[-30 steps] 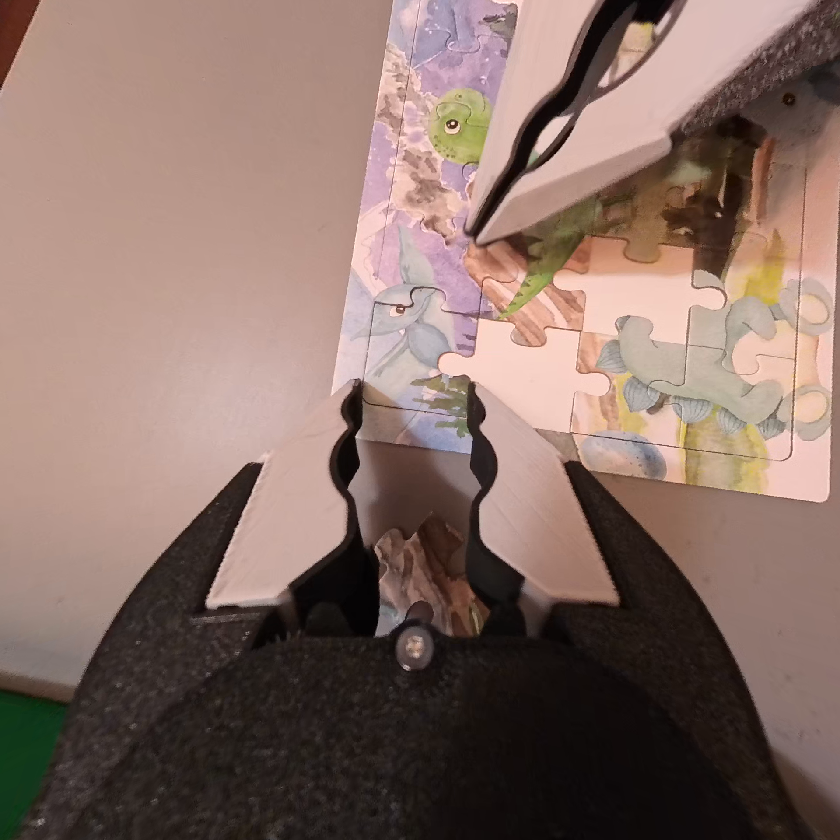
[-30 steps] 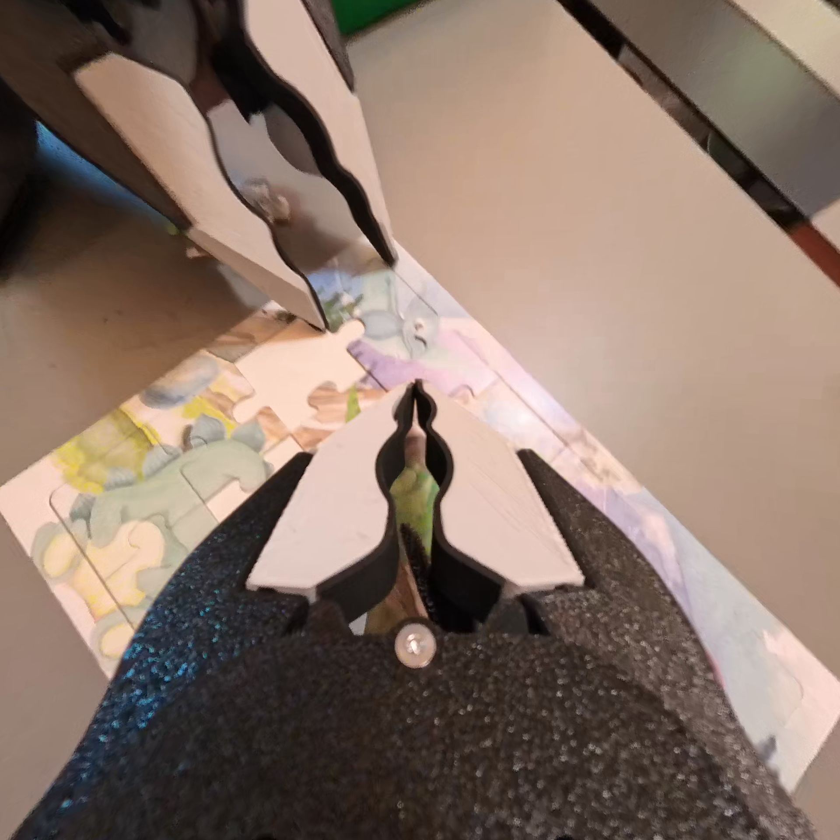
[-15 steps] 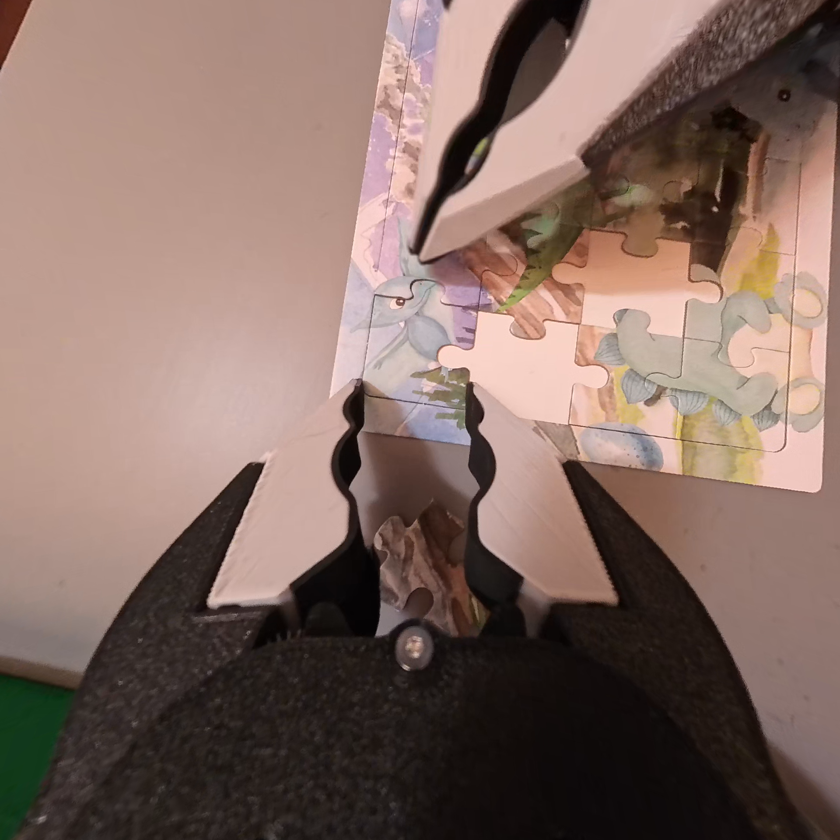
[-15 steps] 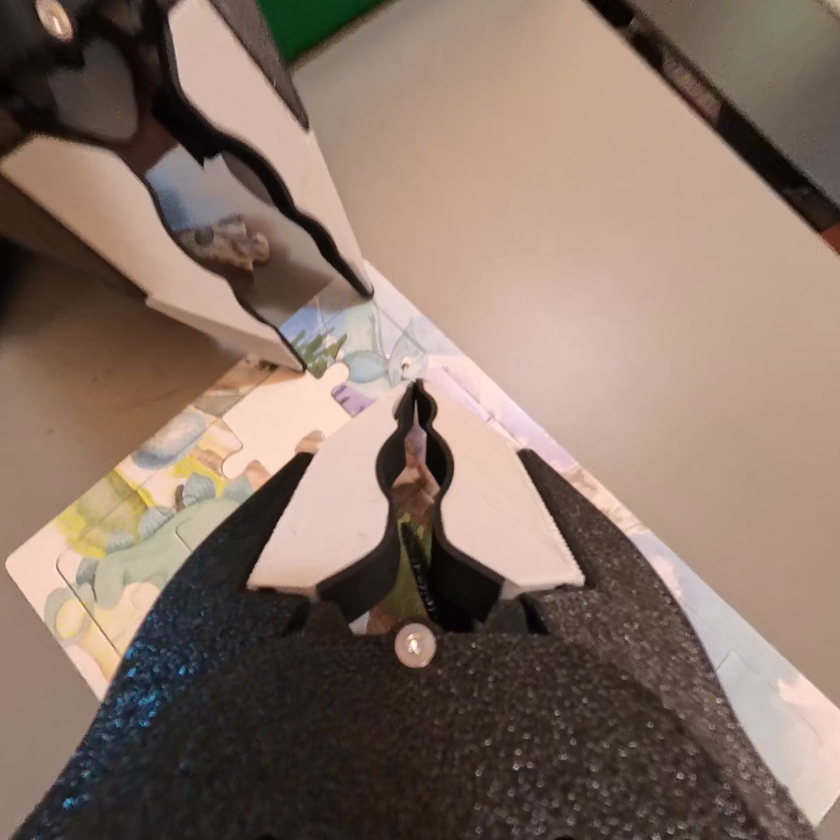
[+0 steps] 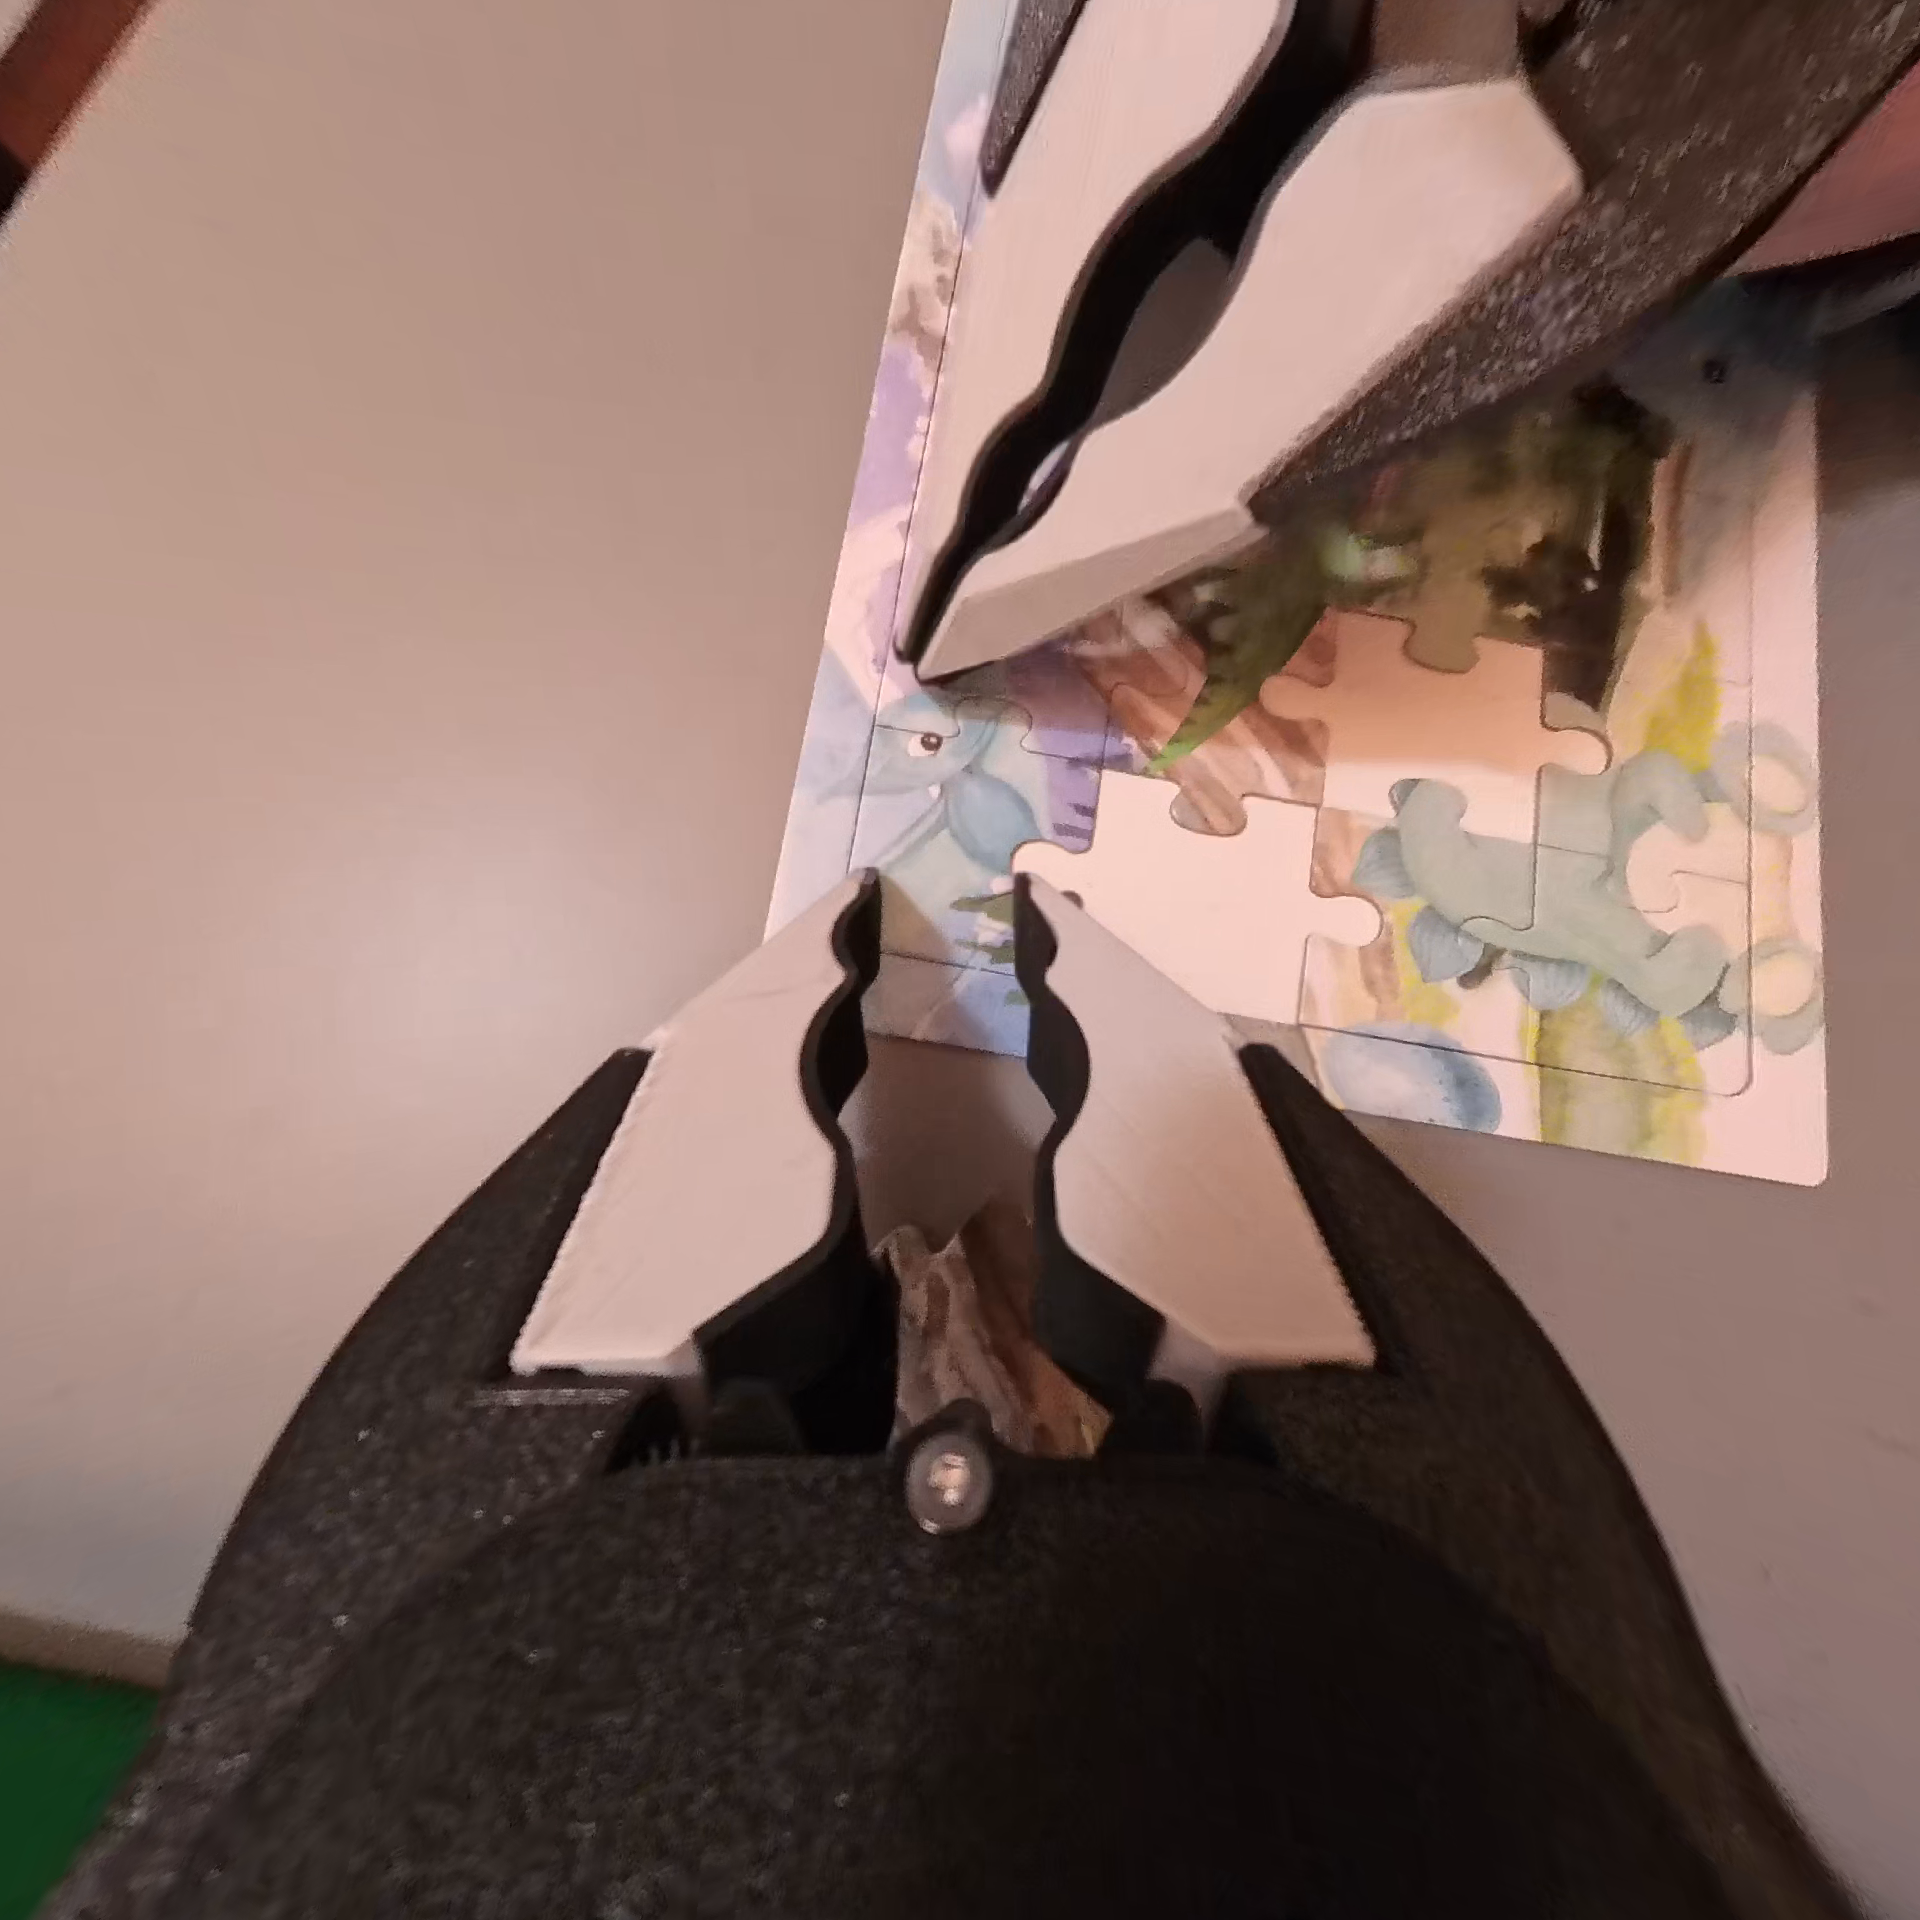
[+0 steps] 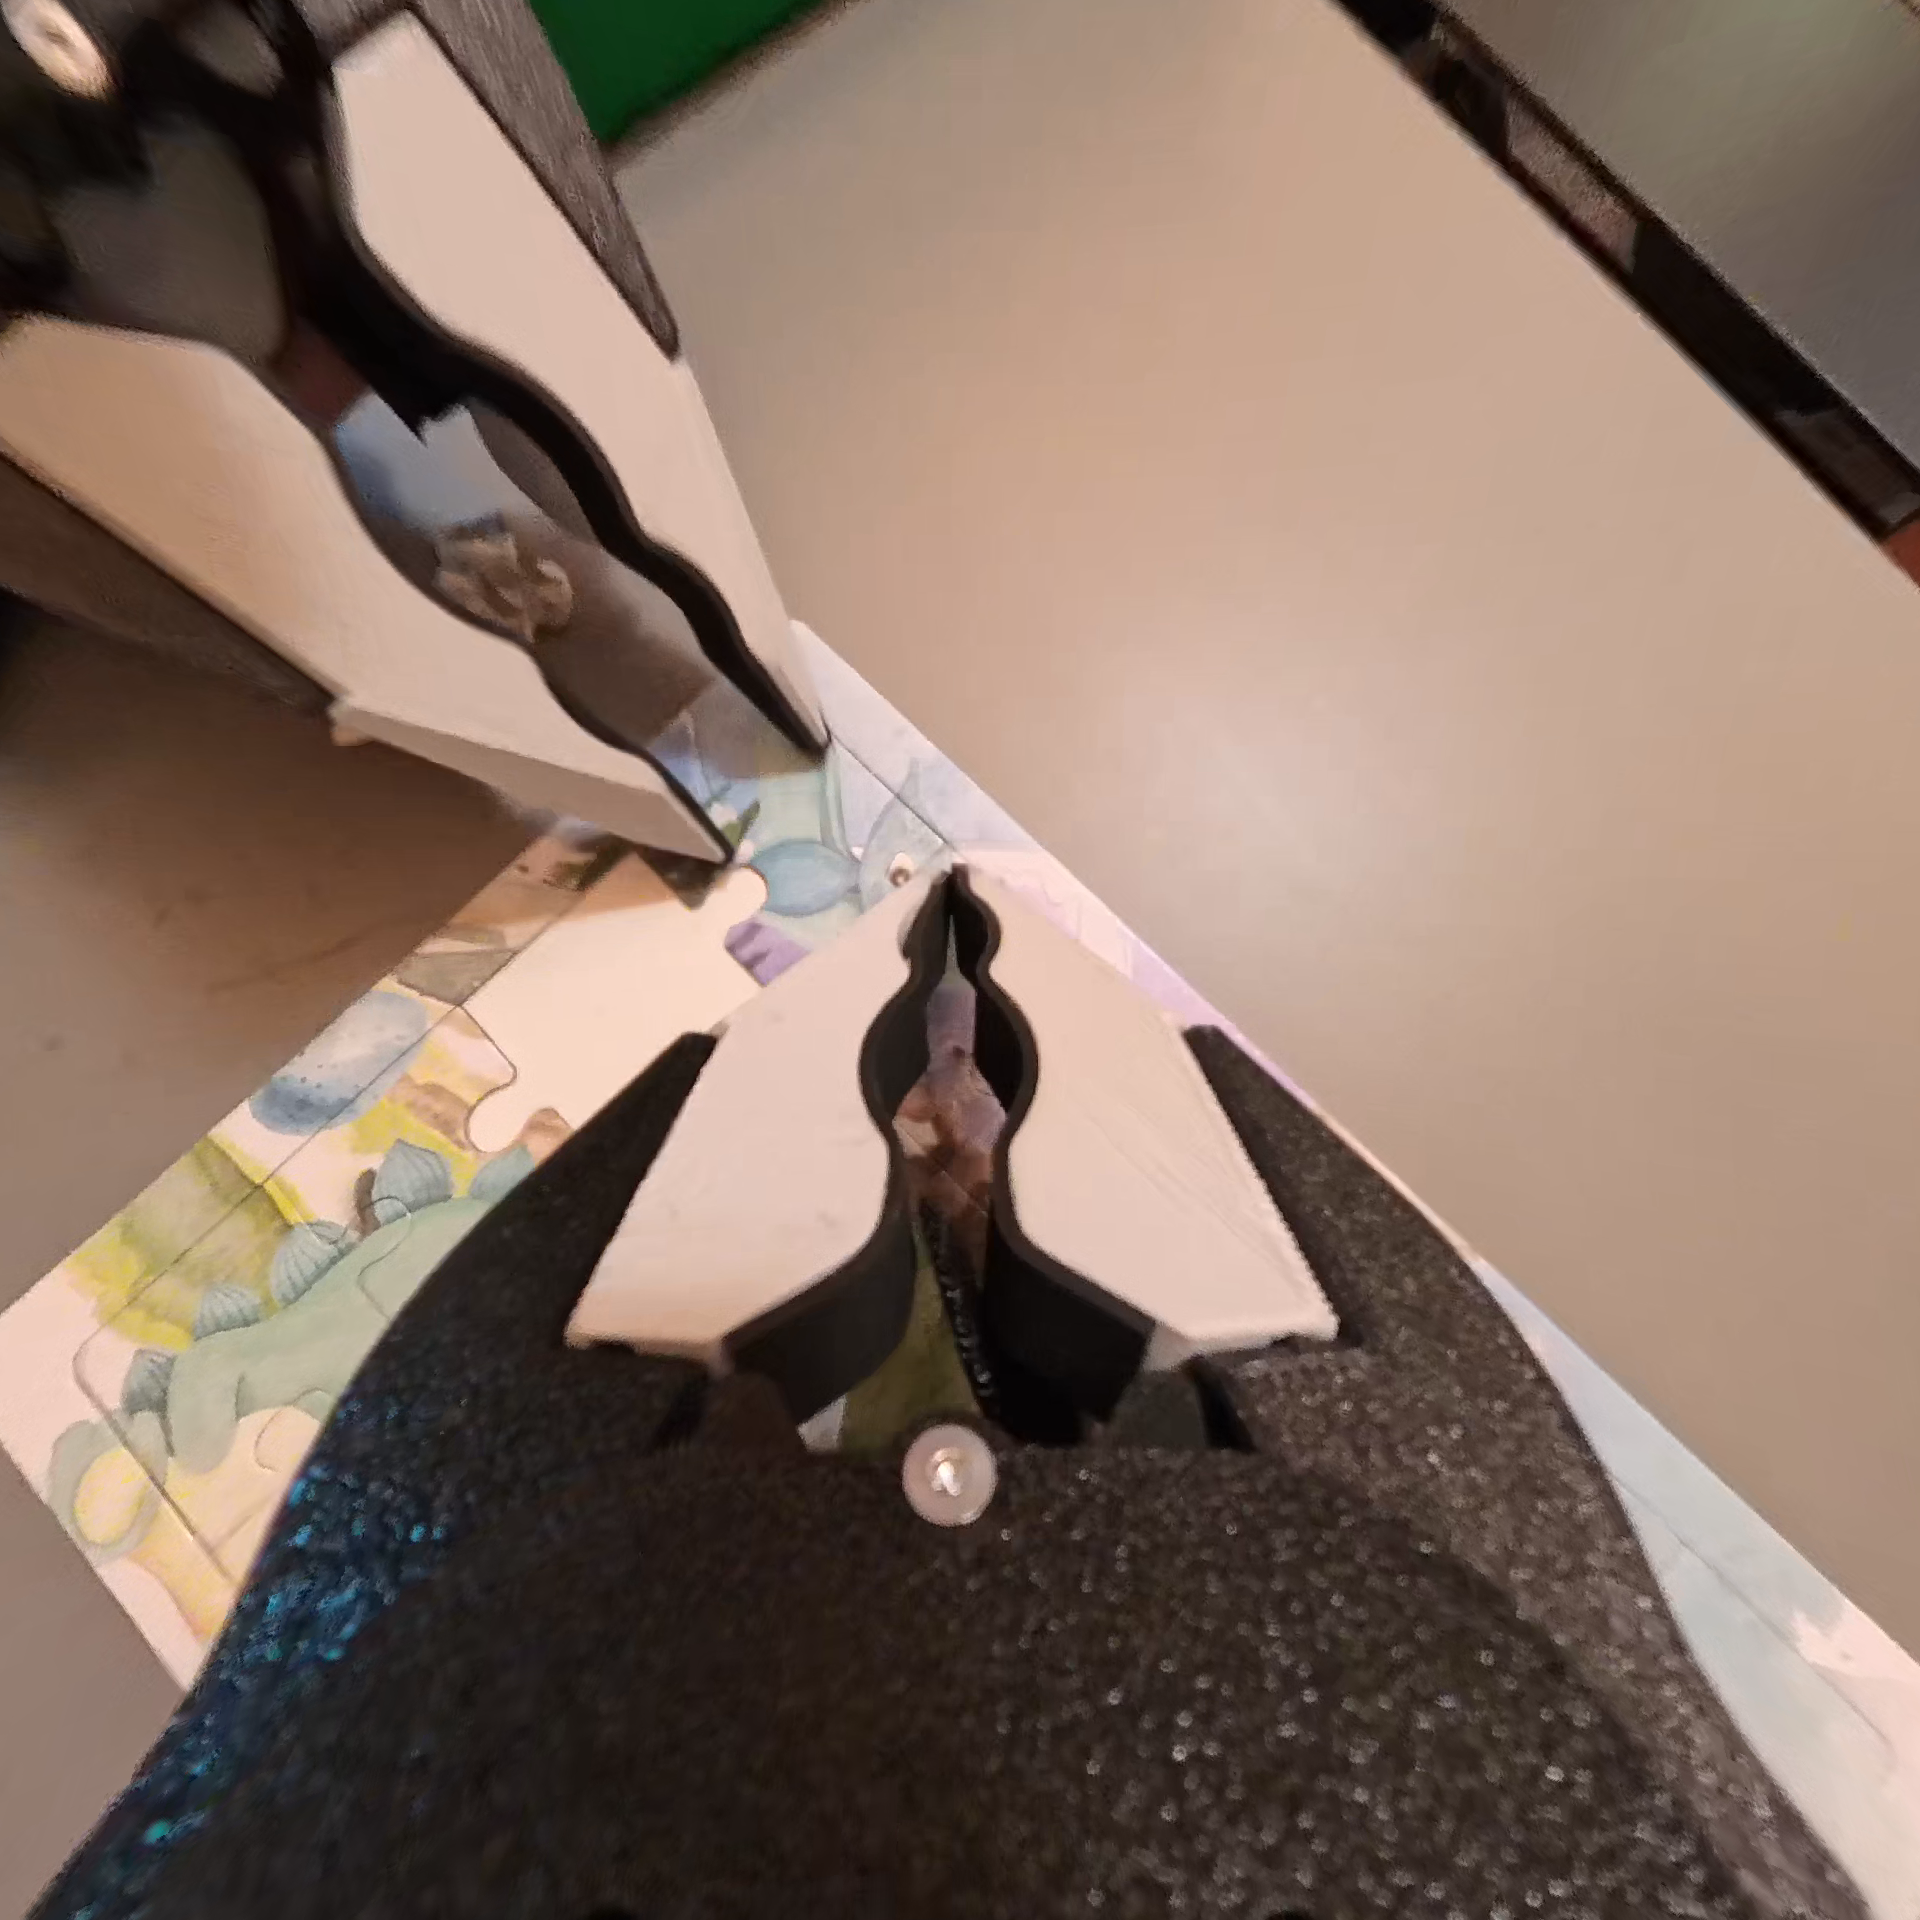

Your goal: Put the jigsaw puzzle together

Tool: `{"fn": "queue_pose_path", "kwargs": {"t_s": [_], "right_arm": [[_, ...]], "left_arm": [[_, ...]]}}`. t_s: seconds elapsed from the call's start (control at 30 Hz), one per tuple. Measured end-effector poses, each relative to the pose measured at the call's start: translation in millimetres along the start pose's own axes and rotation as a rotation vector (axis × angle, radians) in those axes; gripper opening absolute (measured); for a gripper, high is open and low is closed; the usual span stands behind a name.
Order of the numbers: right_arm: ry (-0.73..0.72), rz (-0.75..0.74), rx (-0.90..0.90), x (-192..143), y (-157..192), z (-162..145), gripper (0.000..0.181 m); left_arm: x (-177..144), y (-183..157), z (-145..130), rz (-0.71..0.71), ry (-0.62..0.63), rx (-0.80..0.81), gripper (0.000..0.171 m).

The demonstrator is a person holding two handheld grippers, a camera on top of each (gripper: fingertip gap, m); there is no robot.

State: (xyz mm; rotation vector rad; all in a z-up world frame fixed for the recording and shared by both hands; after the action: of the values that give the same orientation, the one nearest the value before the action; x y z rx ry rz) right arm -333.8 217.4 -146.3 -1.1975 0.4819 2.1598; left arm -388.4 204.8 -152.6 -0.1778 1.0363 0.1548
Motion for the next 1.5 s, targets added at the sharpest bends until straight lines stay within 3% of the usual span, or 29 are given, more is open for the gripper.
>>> {"fn": "queue_pose_path", "kwargs": {"t_s": [0.37, 0.63, 0.83, 0.9, 0.97, 1.07, 1.17, 1.23, 1.33, 1.43, 1.5], "right_arm": [[0.02, 0.003, -0.043, -2.3, 1.2, -11.5, 0.0], [-0.262, -0.087, 0.181, -86.7, -66.1, -22.6, 0.0], [-0.254, -0.211, 0.117, -112.3, -84.7, -31.9, 0.0], [-0.267, -0.309, 0.09, -142.4, -96.3, -39.4, 0.001], [-0.232, -0.24, 0.092, -175.8, -91.8, -65.0, 0.003], [-0.169, -0.076, 0.217, -214.4, -81.2, -131.1, 0.025], [-0.004, -0.004, 0.25, -219.2, -60.5, -209.5, 0.043], [0.127, -0.059, 0.279, -218.1, -61.7, -247.9, 0.055], [0.163, 0.091, 0.278, -213.2, -32.4, -259.1, 0.057], [0.289, -0.066, 0.182, -198.9, -20.5, -290.2, 0.057], [0.296, -0.137, 0.18, -191.8, -18.2, -299.8, 0.057]], "left_arm": [[0.5, 5.1, -1.9, 0.024, -0.003, -0.021, 0.011], [1.0, 2.5, -1.5, 0.052, 0.019, -0.004, 0.005], [1.1, 5.2, -0.7, 0.072, 0.016, 0.009, 0.0], [2.4, 7.0, 2.2, 0.105, 0.021, 0.016, 0.0], [2.6, 7.2, 3.6, 0.147, 0.05, 0.037, 0.0], [2.3, 9.9, 6.1, 0.24, 0.094, 0.066, 0.004], [-1.8, 19.5, 2.8, 0.327, 0.149, 0.057, 0.006], [-6.1, 20.3, 3.5, 0.338, 0.146, 0.052, 0.006], [-16.7, 15.2, 11.4, 0.328, 0.082, 0.046, 0.006], [-27.5, 6.5, 15.2, 0.346, 0.019, 0.068, 0.006], [-34.6, 1.0, 14.0, 0.36, -0.034, 0.084, 0.006]]}}
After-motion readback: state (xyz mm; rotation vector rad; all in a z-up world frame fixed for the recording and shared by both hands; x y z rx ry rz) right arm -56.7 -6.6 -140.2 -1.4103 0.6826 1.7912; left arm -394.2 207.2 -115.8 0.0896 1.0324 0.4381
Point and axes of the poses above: each gripper's, where its closed fingertips meet, x out along the fingers, z out of its top, y = z × x across the jaws, the point moved 2 cm from there along -x, back along the fingers, and after that the axes turned 12 degrees about y, right-handed, at the moved point
